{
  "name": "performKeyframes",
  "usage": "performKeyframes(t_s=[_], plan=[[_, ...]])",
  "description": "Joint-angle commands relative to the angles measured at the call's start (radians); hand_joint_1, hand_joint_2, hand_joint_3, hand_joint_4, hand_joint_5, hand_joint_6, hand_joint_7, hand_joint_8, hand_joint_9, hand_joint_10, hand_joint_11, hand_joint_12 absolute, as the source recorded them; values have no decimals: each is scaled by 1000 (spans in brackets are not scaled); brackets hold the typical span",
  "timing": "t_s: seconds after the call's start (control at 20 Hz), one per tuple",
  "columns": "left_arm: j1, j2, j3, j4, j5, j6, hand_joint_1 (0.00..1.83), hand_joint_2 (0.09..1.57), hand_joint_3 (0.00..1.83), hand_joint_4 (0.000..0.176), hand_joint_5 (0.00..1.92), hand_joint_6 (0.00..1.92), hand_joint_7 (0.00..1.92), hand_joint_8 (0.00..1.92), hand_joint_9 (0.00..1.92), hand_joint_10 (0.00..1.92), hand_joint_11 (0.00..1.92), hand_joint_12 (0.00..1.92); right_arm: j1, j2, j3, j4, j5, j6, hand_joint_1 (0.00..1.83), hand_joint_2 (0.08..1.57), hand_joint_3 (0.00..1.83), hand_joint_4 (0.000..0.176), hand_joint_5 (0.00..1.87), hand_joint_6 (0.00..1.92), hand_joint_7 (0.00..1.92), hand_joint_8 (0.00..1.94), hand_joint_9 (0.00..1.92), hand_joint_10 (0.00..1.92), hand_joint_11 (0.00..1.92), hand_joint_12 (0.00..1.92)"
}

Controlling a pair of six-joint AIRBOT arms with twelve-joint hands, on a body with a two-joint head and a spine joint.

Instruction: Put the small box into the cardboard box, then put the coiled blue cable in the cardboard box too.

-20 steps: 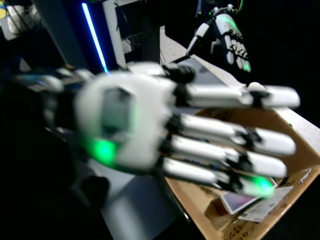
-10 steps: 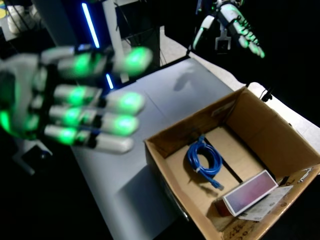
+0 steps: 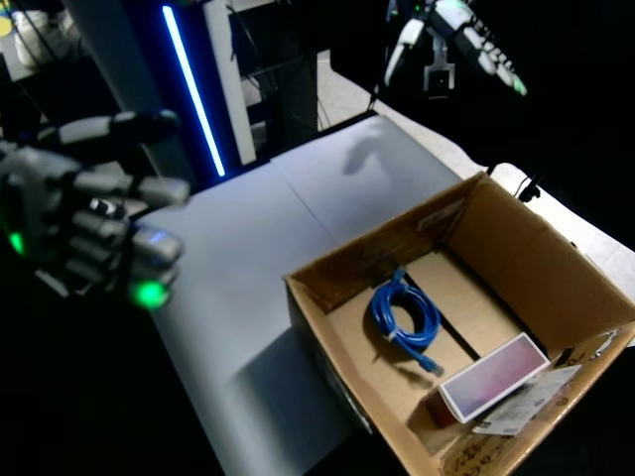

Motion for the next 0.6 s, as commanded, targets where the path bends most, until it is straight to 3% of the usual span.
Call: performKeyframes(t_s=[0.0, 0.15, 0.55], plan=[[-1, 0, -1, -17, -133, -3, 595, 917, 16, 176, 0, 0, 0, 0, 0, 0, 0, 0, -15, -3, 4, 25, 187, 43, 574, 816, 5, 176, 0, 0, 0, 0, 0, 0, 0, 0], [2, -4, -4, -24, -137, -3, 597, 926, 12, 176, 0, 0, 0, 0, 0, 0, 0, 0, -53, -13, 2, 55, 206, 74, 567, 835, 11, 176, 0, 0, 0, 0, 0, 0, 0, 0], [12, -9, -11, -34, -167, -3, 494, 914, 0, 176, 0, 0, 6, 2, 21, 5, 26, 13, -53, -5, 2, 56, 208, 74, 577, 825, 0, 176, 0, 0, 0, 0, 0, 0, 0, 0]])
